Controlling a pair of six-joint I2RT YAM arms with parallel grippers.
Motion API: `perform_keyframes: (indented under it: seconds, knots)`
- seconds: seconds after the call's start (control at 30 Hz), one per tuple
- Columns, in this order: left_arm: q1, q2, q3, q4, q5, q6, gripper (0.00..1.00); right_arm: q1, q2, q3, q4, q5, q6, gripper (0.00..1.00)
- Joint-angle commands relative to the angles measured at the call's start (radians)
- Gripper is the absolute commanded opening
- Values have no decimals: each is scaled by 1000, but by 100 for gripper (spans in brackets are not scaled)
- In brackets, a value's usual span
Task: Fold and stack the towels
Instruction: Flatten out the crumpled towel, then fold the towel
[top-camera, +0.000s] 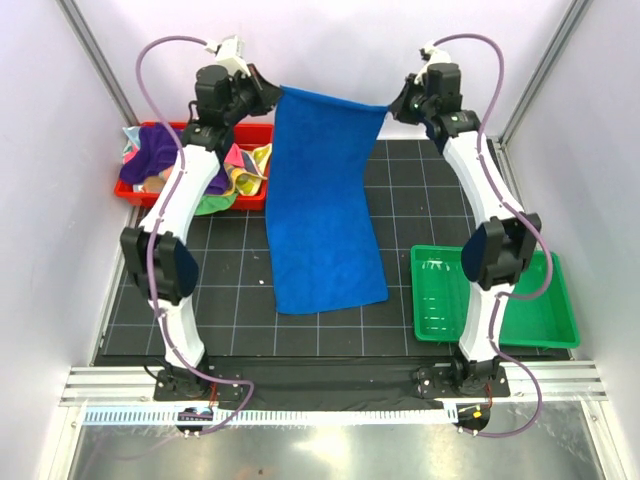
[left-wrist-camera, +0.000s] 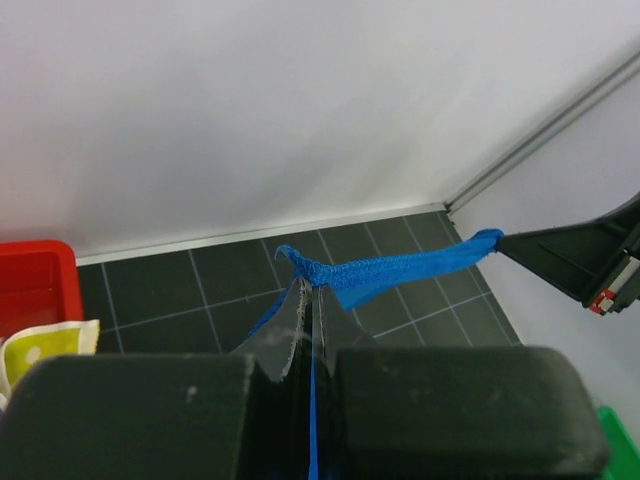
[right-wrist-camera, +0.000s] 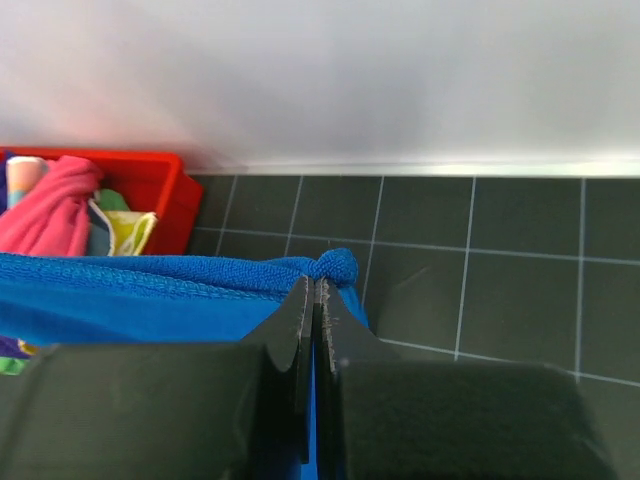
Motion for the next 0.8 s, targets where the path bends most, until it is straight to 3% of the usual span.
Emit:
perform_keyframes:
  seconds: [0.0,0.27,0.47,0.77]
  knots:
    - [35,50,61,111,21,-18,0,-8,34,70,56,-16,27,1]
    - [51,151,56,140,39,-18,0,-17,90,47,46,45,23,1]
    - [51,235,191,102,56,-49,0,-48,73,89,0,94,41,1]
    - [55,286,272,117,39,-78,0,-48,-2,69,22,226,35,1]
